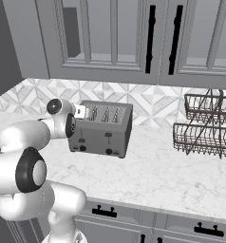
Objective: Start the toaster. Once the lever pops up, take the bread to the plate on the dining counter.
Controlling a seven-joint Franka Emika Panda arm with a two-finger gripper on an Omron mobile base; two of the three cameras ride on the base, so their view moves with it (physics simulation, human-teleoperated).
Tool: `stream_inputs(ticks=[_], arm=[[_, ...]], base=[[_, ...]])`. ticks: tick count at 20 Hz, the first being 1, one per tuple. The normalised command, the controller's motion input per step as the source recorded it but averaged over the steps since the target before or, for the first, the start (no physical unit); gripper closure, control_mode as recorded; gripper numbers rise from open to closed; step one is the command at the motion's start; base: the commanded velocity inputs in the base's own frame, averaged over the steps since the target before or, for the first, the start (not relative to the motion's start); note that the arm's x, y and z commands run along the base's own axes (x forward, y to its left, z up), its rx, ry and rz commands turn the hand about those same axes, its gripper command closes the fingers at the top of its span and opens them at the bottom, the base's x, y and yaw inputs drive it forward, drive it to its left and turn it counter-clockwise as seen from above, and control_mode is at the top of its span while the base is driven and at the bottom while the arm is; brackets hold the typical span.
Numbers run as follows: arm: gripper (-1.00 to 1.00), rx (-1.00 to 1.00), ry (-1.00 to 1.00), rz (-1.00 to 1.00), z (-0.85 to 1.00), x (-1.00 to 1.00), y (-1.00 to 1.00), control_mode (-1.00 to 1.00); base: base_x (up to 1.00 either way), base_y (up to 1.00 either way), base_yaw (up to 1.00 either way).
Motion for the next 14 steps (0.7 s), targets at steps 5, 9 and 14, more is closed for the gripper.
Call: stream_inputs(ticks=[5, 9, 14], arm=[[-1.00, 0.00, 0.00, 0.00, -0.09, 0.18, 0.00, -1.00], [-1.00, 0.00, 0.00, 0.00, -0.21, 0.09, 0.00, -1.00], [-1.00, 0.00, 0.00, 0.00, -0.17, 0.08, 0.02, -1.00]], base=[[0.00, 0.00, 0.00], [0.00, 0.00, 0.00], [0.00, 0.00, 0.00]])
